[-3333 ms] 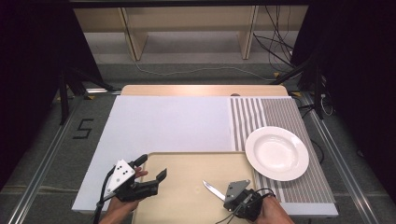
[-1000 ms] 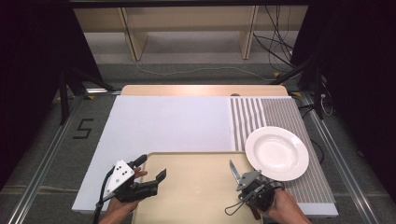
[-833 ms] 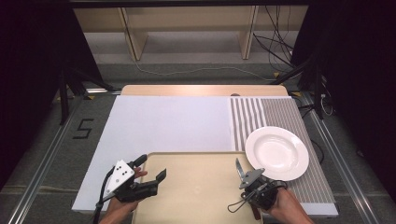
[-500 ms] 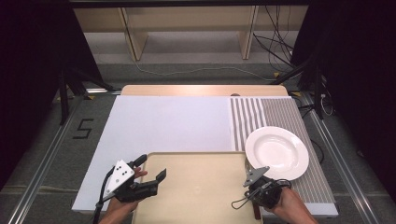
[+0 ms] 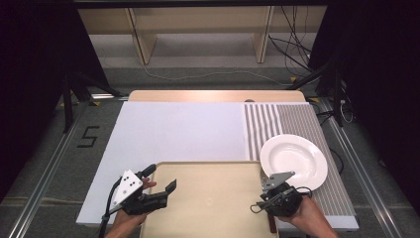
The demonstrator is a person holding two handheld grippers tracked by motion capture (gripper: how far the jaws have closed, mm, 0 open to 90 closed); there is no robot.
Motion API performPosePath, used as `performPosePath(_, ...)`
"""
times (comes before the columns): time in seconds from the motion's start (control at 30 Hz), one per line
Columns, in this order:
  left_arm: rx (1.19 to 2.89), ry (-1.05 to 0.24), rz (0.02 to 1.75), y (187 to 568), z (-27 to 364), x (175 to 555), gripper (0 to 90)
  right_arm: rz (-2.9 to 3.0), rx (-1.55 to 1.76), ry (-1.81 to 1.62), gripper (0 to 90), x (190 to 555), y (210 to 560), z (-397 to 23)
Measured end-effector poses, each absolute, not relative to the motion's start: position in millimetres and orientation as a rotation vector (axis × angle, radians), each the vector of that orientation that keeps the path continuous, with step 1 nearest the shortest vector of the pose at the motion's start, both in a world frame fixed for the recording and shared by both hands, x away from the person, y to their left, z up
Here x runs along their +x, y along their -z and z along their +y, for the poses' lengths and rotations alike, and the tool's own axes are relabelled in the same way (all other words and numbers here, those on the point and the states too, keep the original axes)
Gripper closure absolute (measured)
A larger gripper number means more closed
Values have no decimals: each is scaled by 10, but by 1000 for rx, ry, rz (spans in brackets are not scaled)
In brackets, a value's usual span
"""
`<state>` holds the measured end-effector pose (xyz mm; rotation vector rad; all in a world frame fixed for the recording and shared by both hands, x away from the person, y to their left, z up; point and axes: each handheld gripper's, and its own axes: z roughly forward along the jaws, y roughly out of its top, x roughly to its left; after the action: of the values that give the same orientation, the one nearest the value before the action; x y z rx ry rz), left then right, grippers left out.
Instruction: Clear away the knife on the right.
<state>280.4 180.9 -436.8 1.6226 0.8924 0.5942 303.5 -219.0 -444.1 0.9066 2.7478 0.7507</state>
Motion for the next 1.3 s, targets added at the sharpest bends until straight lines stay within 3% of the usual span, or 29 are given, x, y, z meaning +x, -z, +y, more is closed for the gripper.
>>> performPosePath(0.17, 1623, -595, 892, 4368, 1809, 2804, 155, 2693, 982, -858, 480, 3069, 4383, -2212)
performPosePath(0.37, 1624, -595, 893, 4370, 1810, 2805, 156, 2653, 1000, -917, 394, 3087, 4354, -2227)
performPosePath(0.63, 1623, -593, 894, 4371, 1809, 2804, 155, 2583, 1013, -1049, 163, 3098, 4295, -2249)
performPosePath(1.3, 1625, -596, 894, 4367, 1816, 2801, 155, 2377, 1000, -1387, 131, 3063, 4120, -2418)
